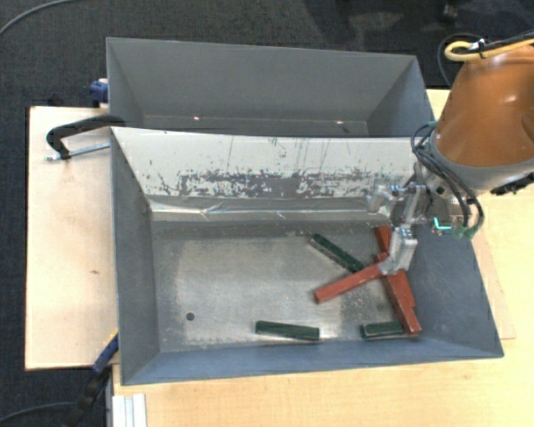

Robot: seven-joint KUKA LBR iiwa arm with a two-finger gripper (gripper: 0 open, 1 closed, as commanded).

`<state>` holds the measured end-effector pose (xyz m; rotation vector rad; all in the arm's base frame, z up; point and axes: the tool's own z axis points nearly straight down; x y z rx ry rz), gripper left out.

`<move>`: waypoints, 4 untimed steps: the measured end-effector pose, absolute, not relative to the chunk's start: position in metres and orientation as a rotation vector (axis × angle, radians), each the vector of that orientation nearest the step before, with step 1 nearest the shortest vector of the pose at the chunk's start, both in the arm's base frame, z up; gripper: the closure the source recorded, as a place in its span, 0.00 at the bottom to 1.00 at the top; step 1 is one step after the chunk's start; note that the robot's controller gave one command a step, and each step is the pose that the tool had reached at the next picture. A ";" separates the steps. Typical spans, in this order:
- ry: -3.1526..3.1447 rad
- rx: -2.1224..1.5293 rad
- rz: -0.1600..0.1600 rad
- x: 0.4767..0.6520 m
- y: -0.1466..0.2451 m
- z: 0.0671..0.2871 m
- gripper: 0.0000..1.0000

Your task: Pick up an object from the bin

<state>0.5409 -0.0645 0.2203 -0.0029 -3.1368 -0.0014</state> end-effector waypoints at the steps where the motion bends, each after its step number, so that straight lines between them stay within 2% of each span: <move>1: -3.130 0.168 -0.004 0.515 -0.035 0.071 0.00; 2: -3.138 0.239 0.000 0.520 -0.056 0.071 0.00; 3: -3.136 0.242 0.000 0.519 -0.056 0.071 1.00; 4: -3.145 0.249 0.002 0.510 -0.046 0.228 1.00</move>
Offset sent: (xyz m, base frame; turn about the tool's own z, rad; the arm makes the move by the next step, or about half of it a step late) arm -0.0237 0.0280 -0.1458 -0.1082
